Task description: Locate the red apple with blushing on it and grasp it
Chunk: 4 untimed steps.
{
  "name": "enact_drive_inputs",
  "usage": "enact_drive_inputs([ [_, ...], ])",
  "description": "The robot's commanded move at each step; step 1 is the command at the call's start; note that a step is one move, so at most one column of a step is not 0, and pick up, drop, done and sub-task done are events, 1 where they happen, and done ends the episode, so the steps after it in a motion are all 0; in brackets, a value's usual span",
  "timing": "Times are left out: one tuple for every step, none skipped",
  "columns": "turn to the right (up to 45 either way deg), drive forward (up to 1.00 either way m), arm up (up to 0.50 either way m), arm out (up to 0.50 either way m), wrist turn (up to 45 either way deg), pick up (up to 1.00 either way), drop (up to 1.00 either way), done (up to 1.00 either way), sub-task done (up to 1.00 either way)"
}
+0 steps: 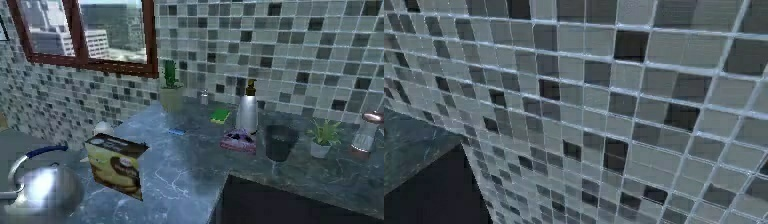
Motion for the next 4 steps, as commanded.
enact_drive_inputs([
  [-45.0, 0.00, 0.00, 0.00, 0.0, 0.00, 0.00, 0.00, 0.00],
  [-45.0, 0.00, 0.00, 0.00, 0.0, 0.00, 0.00, 0.00, 0.00],
  [-24.0, 0.00, 0.00, 0.00, 0.0, 0.00, 0.00, 0.00, 0.00],
  [-9.0, 0.00, 0.00, 0.00, 0.0, 0.00, 0.00, 0.00, 0.00],
])
